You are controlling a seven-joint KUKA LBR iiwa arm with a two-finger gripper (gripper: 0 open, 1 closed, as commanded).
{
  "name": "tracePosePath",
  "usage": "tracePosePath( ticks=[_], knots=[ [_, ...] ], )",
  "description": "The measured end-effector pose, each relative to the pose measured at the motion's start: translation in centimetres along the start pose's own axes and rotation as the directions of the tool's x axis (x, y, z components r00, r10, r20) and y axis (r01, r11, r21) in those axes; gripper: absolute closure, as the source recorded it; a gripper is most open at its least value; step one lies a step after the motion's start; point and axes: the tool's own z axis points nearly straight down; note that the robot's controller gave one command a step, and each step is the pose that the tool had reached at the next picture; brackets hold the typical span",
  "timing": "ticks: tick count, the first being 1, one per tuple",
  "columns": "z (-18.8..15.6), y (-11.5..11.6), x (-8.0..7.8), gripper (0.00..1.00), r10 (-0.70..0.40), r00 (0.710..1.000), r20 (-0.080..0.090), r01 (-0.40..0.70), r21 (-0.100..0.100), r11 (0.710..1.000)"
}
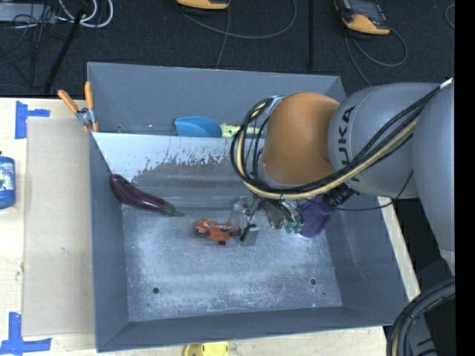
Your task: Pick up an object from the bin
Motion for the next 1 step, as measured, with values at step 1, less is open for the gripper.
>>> tracePosePath(
  ticks=[1],
  knots=[
    [-9.63,1.20,1.60,1.00,0.002,1.000,0.007,-0.002,0.000,1.000]
  ],
)
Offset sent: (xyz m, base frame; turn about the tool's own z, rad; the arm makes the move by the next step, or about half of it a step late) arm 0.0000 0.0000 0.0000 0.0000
